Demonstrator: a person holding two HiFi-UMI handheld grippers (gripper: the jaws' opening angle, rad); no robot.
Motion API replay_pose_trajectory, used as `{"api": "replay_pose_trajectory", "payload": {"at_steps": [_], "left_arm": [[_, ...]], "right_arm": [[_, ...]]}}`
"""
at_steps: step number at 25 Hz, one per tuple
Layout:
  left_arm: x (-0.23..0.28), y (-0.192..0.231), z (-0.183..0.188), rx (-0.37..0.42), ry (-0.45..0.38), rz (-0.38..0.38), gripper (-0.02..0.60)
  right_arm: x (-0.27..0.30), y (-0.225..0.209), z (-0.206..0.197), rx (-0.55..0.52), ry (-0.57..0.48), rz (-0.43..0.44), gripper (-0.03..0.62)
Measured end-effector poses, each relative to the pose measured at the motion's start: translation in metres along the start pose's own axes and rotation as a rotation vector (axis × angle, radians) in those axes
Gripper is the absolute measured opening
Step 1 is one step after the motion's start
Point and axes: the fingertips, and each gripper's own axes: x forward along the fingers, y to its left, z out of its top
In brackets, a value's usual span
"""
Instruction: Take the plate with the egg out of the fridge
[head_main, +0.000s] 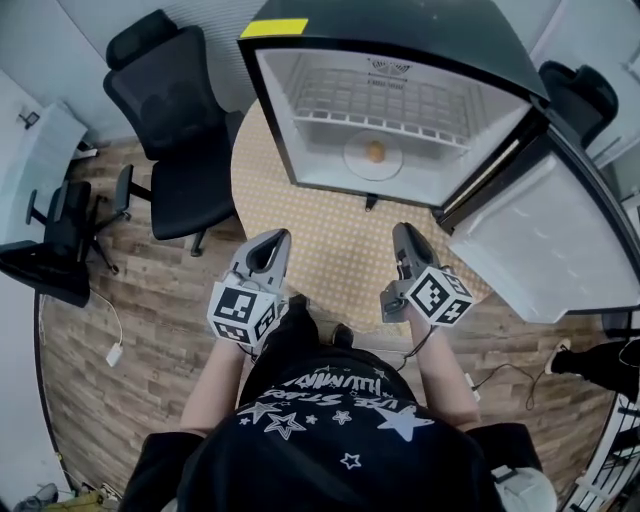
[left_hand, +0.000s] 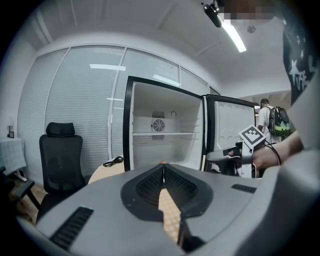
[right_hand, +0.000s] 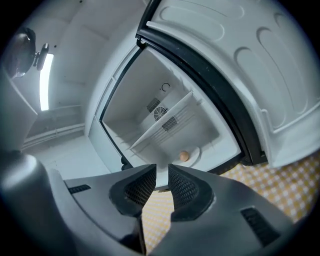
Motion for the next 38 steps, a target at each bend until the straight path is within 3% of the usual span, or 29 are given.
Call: {"api": "replay_pose_trajectory", "payload": {"at_steps": [6,12,23,27,38], "left_arm": [[0.041,0.016,0.001,0.013,0.013,-0.084,0.009],[0.076,0.036,-0.003,0.039,0.046,-0.153,0.009],[0.121,0.044,-0.015,0.035,0.082,-0.275,0.009],[0.134,0.044,-0.023,0.026,0.103,-0.302,0.009],[0.152,0.038,-0.027,0.023,0.108,-0.354,0.009]], "right_arm": [[0.024,0.000,0.005,0.124,-0.038,-0.015,0.111],[0.050,-0.029,0.010,0.532,-0.186,-0.021,0.219],[0.104,-0.074,-0.007,0.859,-0.235,-0.095,0.239],[0.124,-0.081,-0.011,0.932,-0.224,-0.108,0.241],[0.163,-0.095,-0.018,0.979,-0.167,-0.135,0.241]]}}
